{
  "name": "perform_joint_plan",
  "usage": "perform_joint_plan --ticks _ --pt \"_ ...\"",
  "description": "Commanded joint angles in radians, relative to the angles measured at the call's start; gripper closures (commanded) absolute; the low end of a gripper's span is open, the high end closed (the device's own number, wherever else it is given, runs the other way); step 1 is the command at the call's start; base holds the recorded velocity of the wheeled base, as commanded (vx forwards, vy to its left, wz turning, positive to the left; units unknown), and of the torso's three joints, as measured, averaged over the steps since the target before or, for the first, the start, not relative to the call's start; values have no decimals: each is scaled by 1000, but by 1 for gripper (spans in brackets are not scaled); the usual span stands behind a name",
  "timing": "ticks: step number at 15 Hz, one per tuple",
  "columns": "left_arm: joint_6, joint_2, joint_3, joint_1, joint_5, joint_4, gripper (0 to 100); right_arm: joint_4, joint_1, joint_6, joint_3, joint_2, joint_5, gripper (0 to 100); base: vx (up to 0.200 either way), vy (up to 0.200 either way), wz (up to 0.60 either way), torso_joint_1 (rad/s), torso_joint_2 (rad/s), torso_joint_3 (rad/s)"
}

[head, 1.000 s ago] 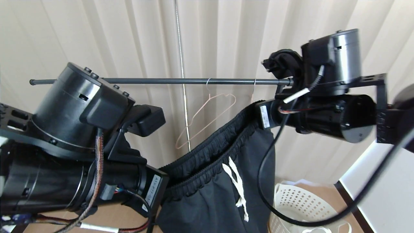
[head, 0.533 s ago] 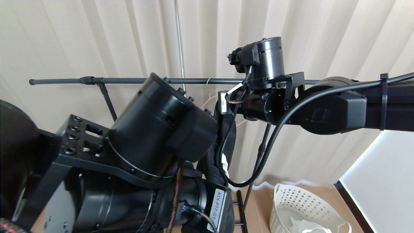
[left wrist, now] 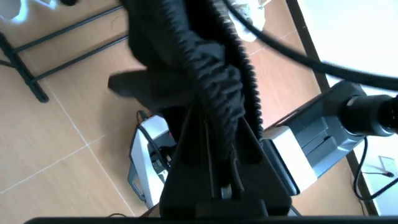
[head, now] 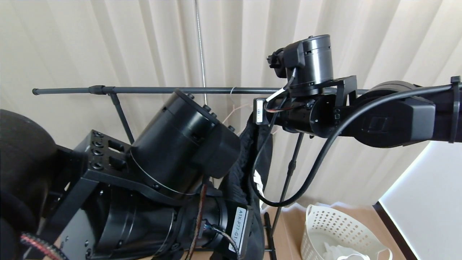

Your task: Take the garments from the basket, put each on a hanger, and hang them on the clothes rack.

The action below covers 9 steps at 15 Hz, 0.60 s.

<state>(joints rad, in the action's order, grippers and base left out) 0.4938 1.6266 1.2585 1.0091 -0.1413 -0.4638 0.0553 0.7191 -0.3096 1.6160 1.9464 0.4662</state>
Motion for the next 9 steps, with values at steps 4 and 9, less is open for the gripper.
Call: perform_joint_plan --ticks 4,9 --pt "-61 -56 22 -192 -9 2 100 5 -79 -6 -295 -299 -1 100 0 0 0 0 0 0" --pt "-138 82 150 -322 -96 8 100 18 -104 -17 -510 -383 0 100 0 0 0 0 0 0"
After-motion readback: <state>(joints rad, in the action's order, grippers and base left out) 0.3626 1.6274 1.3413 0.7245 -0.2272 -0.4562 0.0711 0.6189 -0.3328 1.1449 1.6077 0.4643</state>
